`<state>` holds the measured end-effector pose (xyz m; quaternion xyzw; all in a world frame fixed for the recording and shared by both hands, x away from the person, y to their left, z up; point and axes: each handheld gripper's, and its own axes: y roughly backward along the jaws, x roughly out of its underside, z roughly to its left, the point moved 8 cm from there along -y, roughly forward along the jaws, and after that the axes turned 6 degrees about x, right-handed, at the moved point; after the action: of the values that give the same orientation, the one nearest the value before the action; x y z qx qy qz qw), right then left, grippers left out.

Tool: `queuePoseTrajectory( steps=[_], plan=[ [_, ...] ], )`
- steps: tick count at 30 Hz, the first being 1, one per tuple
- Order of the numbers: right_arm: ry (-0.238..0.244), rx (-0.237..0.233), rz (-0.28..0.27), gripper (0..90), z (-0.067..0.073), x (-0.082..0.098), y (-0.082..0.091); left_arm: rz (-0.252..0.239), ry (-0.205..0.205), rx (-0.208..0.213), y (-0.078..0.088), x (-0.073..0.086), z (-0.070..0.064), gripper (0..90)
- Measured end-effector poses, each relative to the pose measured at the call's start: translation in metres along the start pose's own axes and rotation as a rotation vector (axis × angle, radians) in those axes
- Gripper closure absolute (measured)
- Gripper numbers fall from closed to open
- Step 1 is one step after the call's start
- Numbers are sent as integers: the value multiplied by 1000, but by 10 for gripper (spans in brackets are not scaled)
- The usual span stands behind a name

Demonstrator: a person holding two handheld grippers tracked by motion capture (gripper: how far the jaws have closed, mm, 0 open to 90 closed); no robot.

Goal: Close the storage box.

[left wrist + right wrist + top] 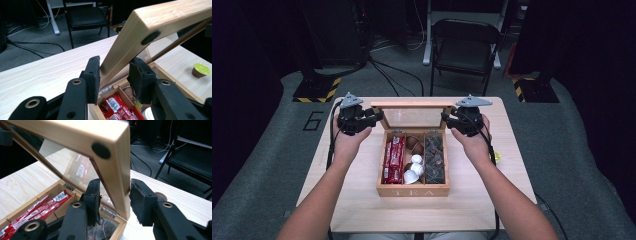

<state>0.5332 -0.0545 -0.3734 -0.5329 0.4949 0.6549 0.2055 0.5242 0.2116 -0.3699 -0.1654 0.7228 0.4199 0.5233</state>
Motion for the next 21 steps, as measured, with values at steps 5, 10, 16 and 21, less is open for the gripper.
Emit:
queuePoseTrajectory(
  steps=[5, 10, 16, 21],
  plan=[
    [7, -1, 3, 599, 3, -5, 7, 16, -4, -1, 2, 1, -2, 613],
    [18, -1, 10, 601, 4, -8, 12, 18, 2, 2, 5, 1, -5, 609],
    [6, -10, 12, 594, 6, -9, 17, 10, -3, 15, 13, -3, -9, 600],
    [7, -19, 14, 581, 8, -9, 21, 3, -15, 16, 20, -5, -14, 599]
  ],
)
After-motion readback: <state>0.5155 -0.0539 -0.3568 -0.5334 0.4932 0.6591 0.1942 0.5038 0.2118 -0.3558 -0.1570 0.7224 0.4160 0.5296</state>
